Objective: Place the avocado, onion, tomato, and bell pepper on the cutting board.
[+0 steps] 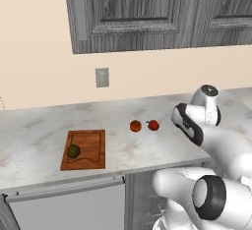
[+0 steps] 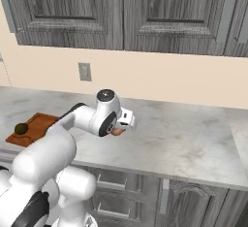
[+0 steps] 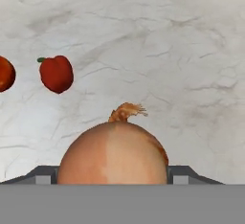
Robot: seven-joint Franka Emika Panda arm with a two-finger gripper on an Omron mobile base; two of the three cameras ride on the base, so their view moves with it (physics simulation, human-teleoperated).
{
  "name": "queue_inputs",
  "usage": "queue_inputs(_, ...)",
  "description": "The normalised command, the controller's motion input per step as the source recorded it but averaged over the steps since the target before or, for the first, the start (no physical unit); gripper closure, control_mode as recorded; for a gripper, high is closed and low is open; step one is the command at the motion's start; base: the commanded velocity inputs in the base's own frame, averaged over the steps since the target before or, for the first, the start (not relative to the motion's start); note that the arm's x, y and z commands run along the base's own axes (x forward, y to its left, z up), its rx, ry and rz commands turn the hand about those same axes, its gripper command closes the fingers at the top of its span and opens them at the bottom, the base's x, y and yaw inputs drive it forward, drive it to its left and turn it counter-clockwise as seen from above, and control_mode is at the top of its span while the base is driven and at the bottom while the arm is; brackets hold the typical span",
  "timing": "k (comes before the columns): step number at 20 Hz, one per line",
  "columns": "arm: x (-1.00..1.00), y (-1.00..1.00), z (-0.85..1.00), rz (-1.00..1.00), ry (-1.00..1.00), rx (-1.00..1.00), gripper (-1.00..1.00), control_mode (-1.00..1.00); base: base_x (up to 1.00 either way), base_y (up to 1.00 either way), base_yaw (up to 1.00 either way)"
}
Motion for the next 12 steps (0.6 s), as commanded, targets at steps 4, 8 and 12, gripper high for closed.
queue_inputs(4, -0.25, 0.9, 0.66, 0.05, 0.0, -0.07, 1.0, -1.0, 0.0, 0.0, 0.0)
queue_inputs(8, -0.23, 1.0, 0.49, 0.11, -0.1, -0.02, 1.0, -1.0, 0.0, 0.0, 0.0)
queue_inputs(12, -0.18, 0.95, 0.29, 0.2, -0.14, 0.0, 1.0, -1.0, 0.0, 0.0, 0.0)
